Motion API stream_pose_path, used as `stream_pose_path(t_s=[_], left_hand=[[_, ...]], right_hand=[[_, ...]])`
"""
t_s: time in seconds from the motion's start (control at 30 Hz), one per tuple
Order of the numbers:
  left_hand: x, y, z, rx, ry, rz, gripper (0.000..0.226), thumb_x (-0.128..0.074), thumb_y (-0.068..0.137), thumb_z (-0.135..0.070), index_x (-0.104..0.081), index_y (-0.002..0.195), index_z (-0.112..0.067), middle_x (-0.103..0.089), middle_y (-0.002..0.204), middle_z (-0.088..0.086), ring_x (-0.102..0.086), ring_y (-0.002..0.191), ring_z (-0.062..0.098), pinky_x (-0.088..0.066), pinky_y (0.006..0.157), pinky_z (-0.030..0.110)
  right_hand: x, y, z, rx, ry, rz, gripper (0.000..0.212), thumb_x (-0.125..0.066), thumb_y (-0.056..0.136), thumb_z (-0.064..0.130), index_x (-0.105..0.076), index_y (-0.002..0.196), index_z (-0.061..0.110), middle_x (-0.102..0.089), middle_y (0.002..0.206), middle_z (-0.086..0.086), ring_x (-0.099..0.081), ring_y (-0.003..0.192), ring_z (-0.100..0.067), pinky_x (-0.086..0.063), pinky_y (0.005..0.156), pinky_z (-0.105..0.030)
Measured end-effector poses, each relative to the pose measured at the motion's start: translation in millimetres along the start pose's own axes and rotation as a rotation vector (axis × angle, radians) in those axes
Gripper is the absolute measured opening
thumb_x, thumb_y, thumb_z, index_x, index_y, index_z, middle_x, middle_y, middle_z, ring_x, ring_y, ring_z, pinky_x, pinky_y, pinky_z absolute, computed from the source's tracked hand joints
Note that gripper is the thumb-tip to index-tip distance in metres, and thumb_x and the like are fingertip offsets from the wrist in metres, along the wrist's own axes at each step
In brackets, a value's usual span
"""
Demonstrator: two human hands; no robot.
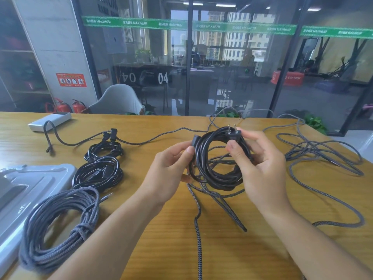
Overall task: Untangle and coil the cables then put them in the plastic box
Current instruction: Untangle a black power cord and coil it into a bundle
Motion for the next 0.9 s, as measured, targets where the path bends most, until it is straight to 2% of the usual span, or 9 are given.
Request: stream_pose_path(t_s=[0.07,0.13,0.2,0.3,0.47,0.57,0.7,0.8,0.9], left_hand=[[-6.8,-0.1,1.4,-0.002,0.035,0.063,0.027,-0.053,0.108,-0.028,-0.074,0.126,-0.029,-0.074,0.089,-0.001,-0.065,0.084,0.018,-0.057,0.072,0.03],[-10.4,-0.4,2.1,0.008,0.044,0.104,0.027,-0.056,0.107,-0.028,-0.073,0.128,-0.028,-0.075,0.102,0.011,-0.067,0.095,0.03,-0.058,0.077,0.031],[-10.7,-1.1,1.8,0.01,0.066,0.116,0.028,-0.057,0.106,-0.028,-0.073,0.129,-0.03,-0.076,0.11,0.01,-0.069,0.103,0.025,-0.057,0.079,0.028],[-15.0,-1.9,0.6,-0.029,0.181,0.146,0.028,-0.059,0.105,-0.023,-0.077,0.117,-0.041,-0.072,0.11,-0.008,-0.066,0.103,0.013,-0.057,0.08,0.027],[-23.4,-7.3,-4.8,-0.028,0.129,0.182,0.029,-0.053,0.109,-0.016,-0.076,0.117,-0.032,-0.076,0.105,-0.007,-0.067,0.091,0.017,-0.054,0.081,0.031],[-14.3,-4.6,-4.7,0.037,-0.079,0.106,0.035,-0.041,0.113,-0.03,-0.07,0.13,-0.024,-0.076,0.116,0.009,-0.067,0.109,0.033,-0.054,0.094,0.043],[-16.9,-6.5,-7.5,0.057,-0.158,0.112,0.046,-0.055,0.095,-0.051,-0.063,0.133,-0.026,-0.077,0.116,0.003,-0.071,0.112,0.019,-0.053,0.101,0.037],[-17.9,-6.6,-5.7,0.035,-0.103,0.086,0.052,-0.077,0.089,-0.029,-0.059,0.137,-0.025,-0.077,0.116,-0.002,-0.073,0.11,0.014,-0.057,0.092,0.027],[-9.4,-3.8,0.6,0.058,-0.152,0.018,0.057,-0.08,0.089,-0.011,-0.057,0.139,-0.024,-0.078,0.114,0.002,-0.074,0.107,0.018,-0.056,0.087,0.025]], right_hand=[[3.4,1.7,-0.3,0.002,0.012,-0.019,0.028,-0.075,0.096,0.023,-0.07,0.122,0.017,-0.078,0.106,0.006,-0.075,0.101,-0.02,-0.061,0.086,-0.048],[7.7,4.4,-1.4,-0.004,0.023,-0.035,0.027,-0.075,0.096,0.022,-0.07,0.121,0.017,-0.078,0.107,0.005,-0.075,0.104,-0.019,-0.061,0.089,-0.048],[9.3,5.1,-1.6,-0.007,0.026,-0.042,0.026,-0.076,0.095,0.021,-0.07,0.121,0.018,-0.078,0.107,0.006,-0.074,0.105,-0.017,-0.061,0.089,-0.046],[4.3,1.9,-2.2,0.0,0.009,-0.02,0.028,-0.077,0.094,0.022,-0.071,0.121,0.018,-0.078,0.107,0.007,-0.075,0.104,-0.017,-0.061,0.088,-0.044],[-3.0,-1.6,-6.5,-0.018,-0.002,-0.002,0.028,-0.077,0.094,0.023,-0.072,0.121,0.017,-0.079,0.106,0.007,-0.076,0.1,-0.017,-0.062,0.087,-0.045],[-0.4,0.5,-11.6,-0.038,-0.018,-0.004,0.028,-0.077,0.095,0.026,-0.071,0.121,0.02,-0.079,0.107,0.007,-0.076,0.101,-0.017,-0.062,0.088,-0.047],[-2.0,0.5,-16.7,-0.062,-0.057,0.001,0.027,-0.077,0.094,0.028,-0.072,0.12,0.022,-0.078,0.108,0.011,-0.075,0.104,-0.014,-0.061,0.09,-0.045],[-4.8,-2.0,-16.4,-0.056,-0.094,0.009,0.029,-0.078,0.094,0.031,-0.072,0.121,0.025,-0.077,0.11,0.015,-0.073,0.108,-0.011,-0.06,0.091,-0.042],[-6.6,-2.6,-16.2,-0.058,-0.1,0.019,0.028,-0.076,0.095,0.033,-0.072,0.121,0.026,-0.077,0.109,0.016,-0.073,0.107,-0.01,-0.06,0.091,-0.042]])
Point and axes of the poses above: each hand's wrist, its own y-axis towards the middle knuckle, its own x-axis out of the back of the hand, z = x × y, the point moved 10 cm from there along y, towards the middle knuckle
